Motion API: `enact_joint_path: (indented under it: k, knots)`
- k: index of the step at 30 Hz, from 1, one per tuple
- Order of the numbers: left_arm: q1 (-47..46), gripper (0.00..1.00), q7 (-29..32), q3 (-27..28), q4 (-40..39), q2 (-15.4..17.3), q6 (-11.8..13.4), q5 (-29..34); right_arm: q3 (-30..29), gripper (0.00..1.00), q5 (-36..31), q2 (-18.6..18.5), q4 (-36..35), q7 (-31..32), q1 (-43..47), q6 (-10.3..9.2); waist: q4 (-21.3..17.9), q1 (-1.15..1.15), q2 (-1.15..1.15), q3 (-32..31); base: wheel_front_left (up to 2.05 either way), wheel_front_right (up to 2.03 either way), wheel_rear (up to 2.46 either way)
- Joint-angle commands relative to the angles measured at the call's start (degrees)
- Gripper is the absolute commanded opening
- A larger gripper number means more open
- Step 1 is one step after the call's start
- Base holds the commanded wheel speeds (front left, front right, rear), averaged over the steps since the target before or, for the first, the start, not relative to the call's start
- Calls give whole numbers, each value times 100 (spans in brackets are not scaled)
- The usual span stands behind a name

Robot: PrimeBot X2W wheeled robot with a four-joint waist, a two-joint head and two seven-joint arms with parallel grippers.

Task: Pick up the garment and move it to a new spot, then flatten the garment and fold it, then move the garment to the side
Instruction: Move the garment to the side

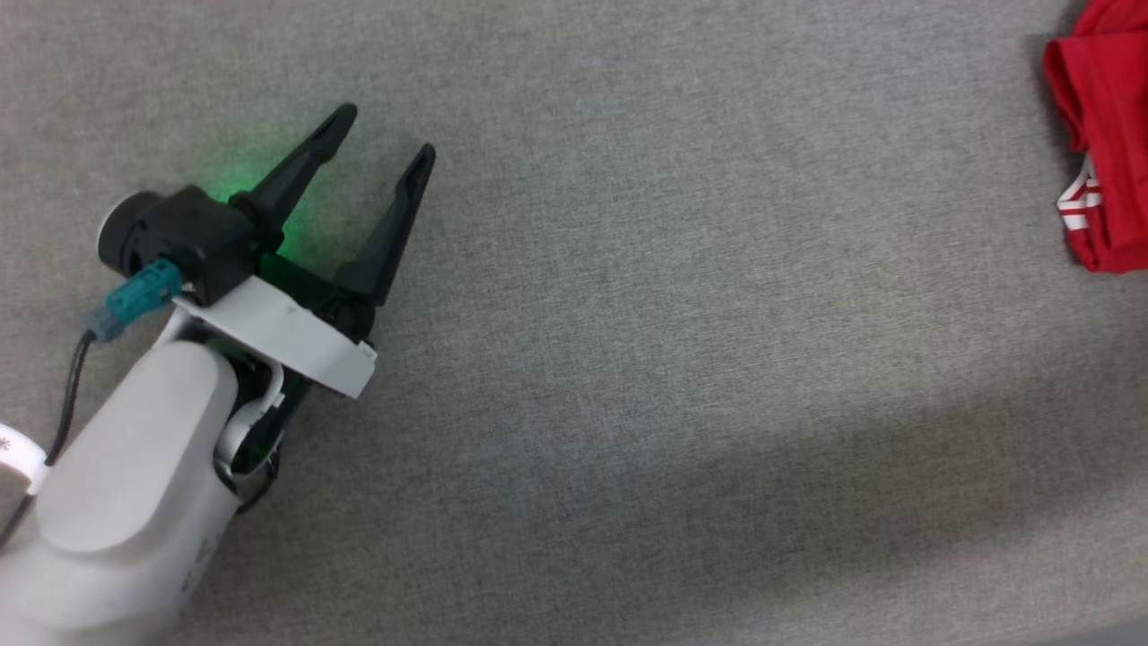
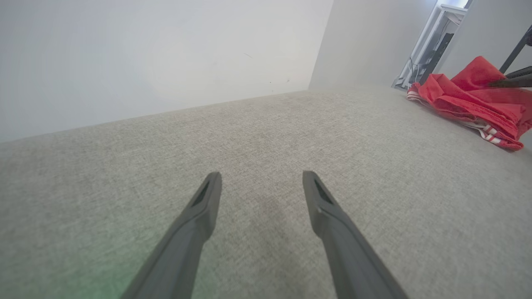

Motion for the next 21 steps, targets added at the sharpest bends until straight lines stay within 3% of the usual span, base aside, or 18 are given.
enact_joint_path:
  k: [1,10,15,16,18,19,20,21]
  knots:
    - [12,100,13,-75,161,5,11,-35,-33,0,-47,115,127,-64,-83,-12,51,0,0,71,0,0,0]
    - [-107,100,4,-200,289,84,16,-143,-270,0,-149,729,887,-360,-232,-12,174,0,0,151,0,0,0]
    - [-62,100,-2,-166,326,143,17,-169,-452,2,-200,855,1223,-438,-352,-11,201,0,0,99,0,0,0]
    - [-31,100,-3,-150,329,153,17,-172,-515,17,-215,860,1281,-459,-377,-11,197,0,0,72,0,0,0]
    - [45,100,-5,-114,315,152,16,-173,-632,59,-253,882,1399,-515,-433,-11,194,0,0,-3,0,0,0]
    - [86,100,-6,-88,293,127,16,-172,-687,93,-277,893,1449,-536,-449,-12,196,0,0,-48,0,0,0]
    - [133,100,-6,-66,267,94,15,-175,-727,100,-323,893,1498,-556,-460,-12,200,0,0,-104,0,0,0]
    - [171,100,-6,-43,253,70,15,-165,-735,100,-364,880,1528,-580,-466,-12,208,0,0,-161,0,0,0]
